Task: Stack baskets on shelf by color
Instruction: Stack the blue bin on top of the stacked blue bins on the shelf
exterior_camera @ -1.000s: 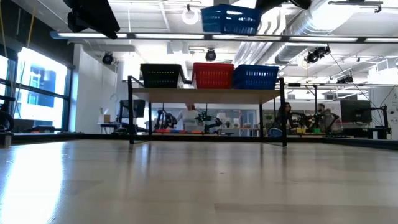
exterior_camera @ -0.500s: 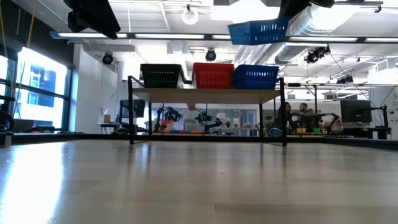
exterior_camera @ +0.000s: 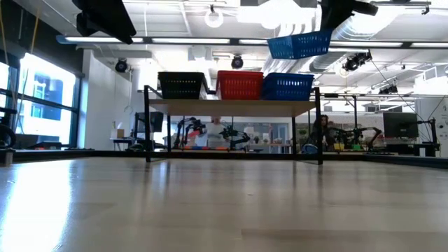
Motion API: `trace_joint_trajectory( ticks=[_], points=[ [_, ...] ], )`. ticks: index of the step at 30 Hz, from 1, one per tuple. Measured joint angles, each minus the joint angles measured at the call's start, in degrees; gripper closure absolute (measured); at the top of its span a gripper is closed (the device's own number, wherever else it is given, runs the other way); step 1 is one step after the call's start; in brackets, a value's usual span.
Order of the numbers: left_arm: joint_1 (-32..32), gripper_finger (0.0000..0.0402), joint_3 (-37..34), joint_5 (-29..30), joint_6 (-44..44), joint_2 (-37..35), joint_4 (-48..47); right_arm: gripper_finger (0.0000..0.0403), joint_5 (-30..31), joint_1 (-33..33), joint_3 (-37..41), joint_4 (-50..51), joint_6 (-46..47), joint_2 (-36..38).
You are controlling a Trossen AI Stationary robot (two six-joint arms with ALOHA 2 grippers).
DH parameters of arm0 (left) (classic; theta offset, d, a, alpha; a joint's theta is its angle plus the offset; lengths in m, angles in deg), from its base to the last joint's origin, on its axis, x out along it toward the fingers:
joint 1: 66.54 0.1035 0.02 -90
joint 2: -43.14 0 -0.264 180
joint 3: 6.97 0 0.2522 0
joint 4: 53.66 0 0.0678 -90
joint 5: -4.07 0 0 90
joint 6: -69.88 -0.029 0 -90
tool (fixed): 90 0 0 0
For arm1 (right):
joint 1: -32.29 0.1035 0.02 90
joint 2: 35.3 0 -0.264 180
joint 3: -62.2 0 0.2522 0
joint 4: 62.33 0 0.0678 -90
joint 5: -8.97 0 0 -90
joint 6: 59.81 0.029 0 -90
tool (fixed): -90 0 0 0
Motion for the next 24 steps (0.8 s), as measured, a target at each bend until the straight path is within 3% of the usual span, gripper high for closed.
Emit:
trace_joint_trajectory(
  ticks=[11,24],
  points=[
    [0.0,0.0282,0.0,0.26,0.0,0.0,0.07,0.0403,-13.18,-14.25,0.02,-6.62,-7.27,4.31],
    [0.04,0.0282,0.0,1.03,0.0,0.0,0.04,0.0403,-20.24,-13.57,0.04,-7.63,-2.25,0.07]
  ],
)
